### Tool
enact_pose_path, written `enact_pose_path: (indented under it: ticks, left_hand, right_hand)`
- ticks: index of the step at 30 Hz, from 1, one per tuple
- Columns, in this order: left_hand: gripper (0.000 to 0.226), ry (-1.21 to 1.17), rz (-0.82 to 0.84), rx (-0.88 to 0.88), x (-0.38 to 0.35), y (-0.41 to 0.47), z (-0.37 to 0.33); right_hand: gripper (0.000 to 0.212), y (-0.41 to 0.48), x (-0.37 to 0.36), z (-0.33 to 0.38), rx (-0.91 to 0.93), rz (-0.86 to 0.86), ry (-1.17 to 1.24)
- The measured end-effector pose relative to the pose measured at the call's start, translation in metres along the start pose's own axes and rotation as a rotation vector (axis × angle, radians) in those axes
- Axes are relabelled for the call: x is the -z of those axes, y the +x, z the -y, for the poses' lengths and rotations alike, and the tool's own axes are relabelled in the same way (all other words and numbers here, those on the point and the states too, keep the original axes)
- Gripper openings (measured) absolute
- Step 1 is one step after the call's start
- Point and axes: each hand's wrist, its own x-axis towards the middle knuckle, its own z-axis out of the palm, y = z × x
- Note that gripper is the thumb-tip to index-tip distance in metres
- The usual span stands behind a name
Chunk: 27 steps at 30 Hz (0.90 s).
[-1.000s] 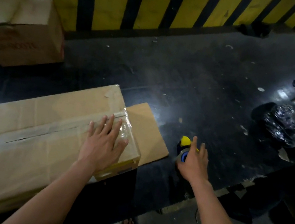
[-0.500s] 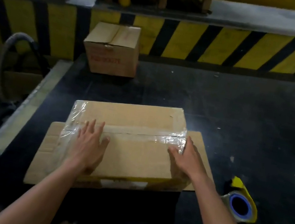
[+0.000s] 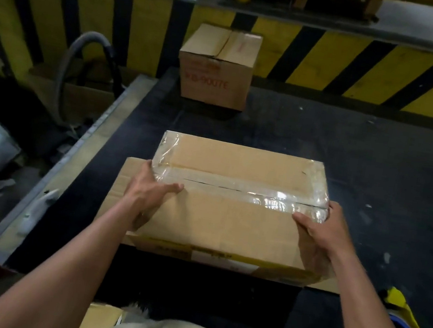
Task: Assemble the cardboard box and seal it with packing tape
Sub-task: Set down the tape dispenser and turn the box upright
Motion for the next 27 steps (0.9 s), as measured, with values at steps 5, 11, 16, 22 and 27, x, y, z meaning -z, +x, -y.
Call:
enact_pose_path:
  ticks: [5,11,16,22,27]
  left_hand:
    - [0.105,-0.102,-0.092,-0.117,0.018,0.016,-0.026]
    - [0.125,-0.143,-0.134,-0.194,0.053,0.055,-0.032]
    - [0.125,-0.156,-0.157,-0.305,0.071,0.049,-0.056]
    - [0.101,-0.550,-0.030,-0.201,0.075,0.052,-0.077]
    - [0.098,-0.528,-0.056,-0.122,0.085,0.072,-0.066]
  right_hand:
    - [0.108,0.008,0.012,0.024,0.074,-0.003,0.064]
    - [0.067,0.014,0.023,0.069,0.209,-0.142,0.391]
    - [0.083,0.007,0.055,0.113,0.089,0.182,0.637]
    - [0.080,0.007,0.062,0.125,0.143,0.237,0.689]
    - [0.049,0.014,0.063,0.115,0.089,0.144,0.748]
